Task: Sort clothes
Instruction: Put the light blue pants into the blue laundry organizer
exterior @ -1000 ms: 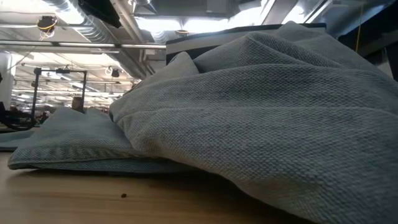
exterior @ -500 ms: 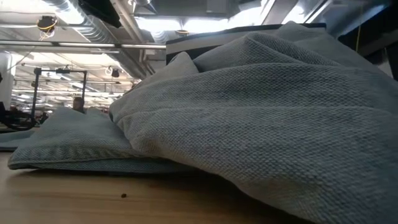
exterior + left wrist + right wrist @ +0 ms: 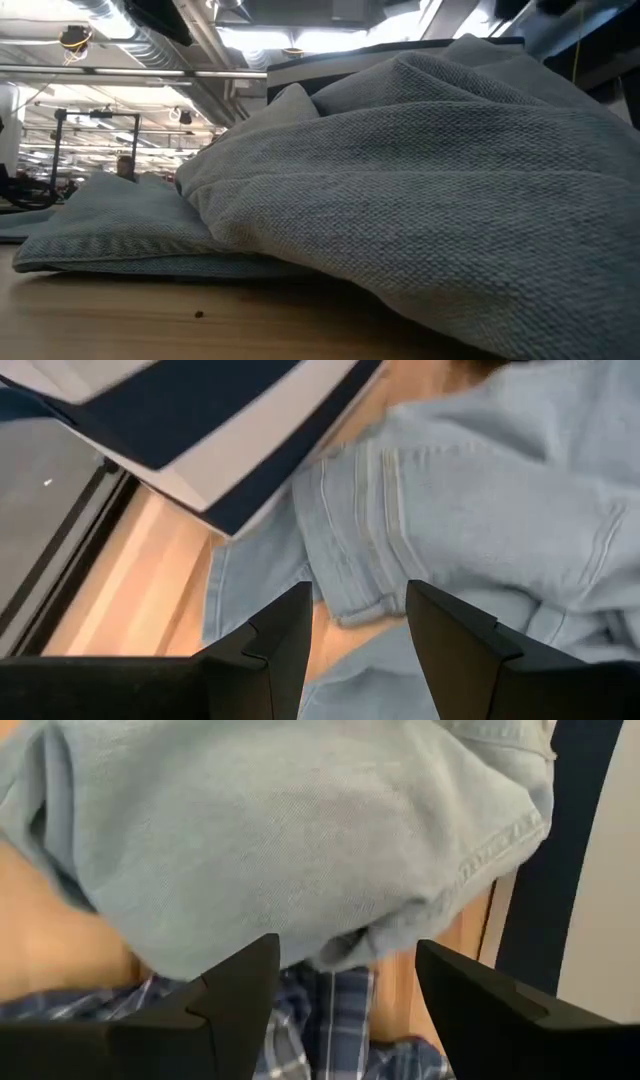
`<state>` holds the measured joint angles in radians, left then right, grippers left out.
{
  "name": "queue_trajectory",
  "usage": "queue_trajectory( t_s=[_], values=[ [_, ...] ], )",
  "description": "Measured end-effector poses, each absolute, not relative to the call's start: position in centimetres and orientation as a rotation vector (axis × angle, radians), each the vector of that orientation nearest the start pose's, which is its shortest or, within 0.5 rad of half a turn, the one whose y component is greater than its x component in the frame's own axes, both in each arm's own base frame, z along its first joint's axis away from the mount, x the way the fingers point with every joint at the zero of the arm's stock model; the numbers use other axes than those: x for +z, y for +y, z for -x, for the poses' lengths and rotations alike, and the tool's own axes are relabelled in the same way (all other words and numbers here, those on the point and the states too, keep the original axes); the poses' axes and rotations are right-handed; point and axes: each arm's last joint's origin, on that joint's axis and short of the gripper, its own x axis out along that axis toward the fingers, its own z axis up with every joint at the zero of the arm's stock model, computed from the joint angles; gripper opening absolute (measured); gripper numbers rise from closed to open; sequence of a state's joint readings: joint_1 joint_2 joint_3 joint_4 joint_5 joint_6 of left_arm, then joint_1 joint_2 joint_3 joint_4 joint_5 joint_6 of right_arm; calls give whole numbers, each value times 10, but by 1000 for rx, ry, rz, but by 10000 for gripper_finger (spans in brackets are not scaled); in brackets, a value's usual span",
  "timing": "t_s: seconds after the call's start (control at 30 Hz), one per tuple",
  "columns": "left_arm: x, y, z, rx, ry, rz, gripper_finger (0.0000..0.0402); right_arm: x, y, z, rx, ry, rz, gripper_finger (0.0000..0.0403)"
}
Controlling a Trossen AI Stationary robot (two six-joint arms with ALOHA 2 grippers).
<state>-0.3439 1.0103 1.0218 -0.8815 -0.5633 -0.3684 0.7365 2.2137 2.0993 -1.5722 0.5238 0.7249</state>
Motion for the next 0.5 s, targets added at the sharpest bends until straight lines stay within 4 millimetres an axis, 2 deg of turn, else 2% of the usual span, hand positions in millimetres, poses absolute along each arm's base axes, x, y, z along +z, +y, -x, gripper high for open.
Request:
queue_trajectory(
  t_s=[0.3, 0.5],
  values=[
    [303, -39, -179, 337, 800, -49, 158, 265, 247, -297, -387, 1265, 366, 253],
    [298, -30, -181, 363, 823, -11, 158, 258, 232, -281, -349, 1153, 216, 253]
  ],
)
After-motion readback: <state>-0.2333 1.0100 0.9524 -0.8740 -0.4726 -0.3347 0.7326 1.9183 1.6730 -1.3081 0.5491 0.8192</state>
